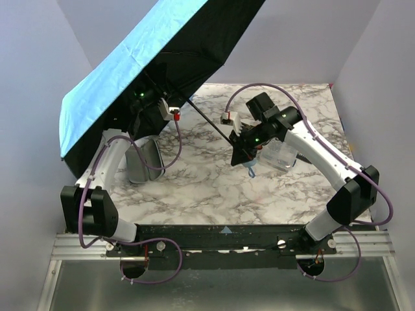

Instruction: Open the umbrella

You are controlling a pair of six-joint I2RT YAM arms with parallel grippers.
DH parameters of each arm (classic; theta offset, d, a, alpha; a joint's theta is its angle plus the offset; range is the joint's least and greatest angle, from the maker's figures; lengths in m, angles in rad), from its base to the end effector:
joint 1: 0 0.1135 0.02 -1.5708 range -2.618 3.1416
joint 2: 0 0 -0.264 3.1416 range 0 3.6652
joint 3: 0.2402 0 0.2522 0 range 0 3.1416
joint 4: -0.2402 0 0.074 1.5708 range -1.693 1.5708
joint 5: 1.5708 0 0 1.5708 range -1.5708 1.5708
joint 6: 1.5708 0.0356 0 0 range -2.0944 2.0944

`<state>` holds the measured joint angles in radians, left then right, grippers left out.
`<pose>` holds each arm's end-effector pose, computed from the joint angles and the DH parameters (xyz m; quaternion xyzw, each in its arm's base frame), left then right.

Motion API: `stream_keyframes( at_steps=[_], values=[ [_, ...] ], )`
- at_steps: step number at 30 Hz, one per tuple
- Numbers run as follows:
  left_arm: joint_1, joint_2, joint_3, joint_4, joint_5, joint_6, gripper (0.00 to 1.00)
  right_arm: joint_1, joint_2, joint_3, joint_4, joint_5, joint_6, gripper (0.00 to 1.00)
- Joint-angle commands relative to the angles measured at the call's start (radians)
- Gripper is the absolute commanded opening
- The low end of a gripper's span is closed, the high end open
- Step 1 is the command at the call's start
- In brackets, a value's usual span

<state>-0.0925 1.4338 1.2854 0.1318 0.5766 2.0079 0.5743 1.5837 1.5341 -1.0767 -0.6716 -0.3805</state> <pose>0.3357 -0.0506 0.3964 0.6921 0.1670 0.4332 0.5526 0.2523 0.1896 0.3333 -0.4876 0.7846 0.3400 0.1760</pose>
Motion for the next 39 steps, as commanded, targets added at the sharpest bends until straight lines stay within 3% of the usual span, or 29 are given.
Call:
stream_keyframes(
  at_steps=[1, 12, 21, 39],
  values=[
    [0.22, 0.052, 0.105, 0.202, -0.493, 0.014, 0.21, 0.0, -0.091, -0.063, -0.307, 0.017, -0.127, 0.0],
    [0.288, 0.148, 0.268, 0.238, -0.55, 0.011, 0.2, 0.0, -0.115, -0.114, -0.29, 0.062, -0.136, 0.0],
    [0.329, 0.183, 0.315, 0.252, -0.569, 0.023, 0.21, 0.001, -0.142, -0.157, -0.275, 0.085, -0.13, 0.0],
    [0.397, 0.301, 0.501, 0.217, -0.728, 0.013, 0.22, 0.001, -0.169, -0.22, -0.284, 0.114, -0.141, 0.0]
  ],
)
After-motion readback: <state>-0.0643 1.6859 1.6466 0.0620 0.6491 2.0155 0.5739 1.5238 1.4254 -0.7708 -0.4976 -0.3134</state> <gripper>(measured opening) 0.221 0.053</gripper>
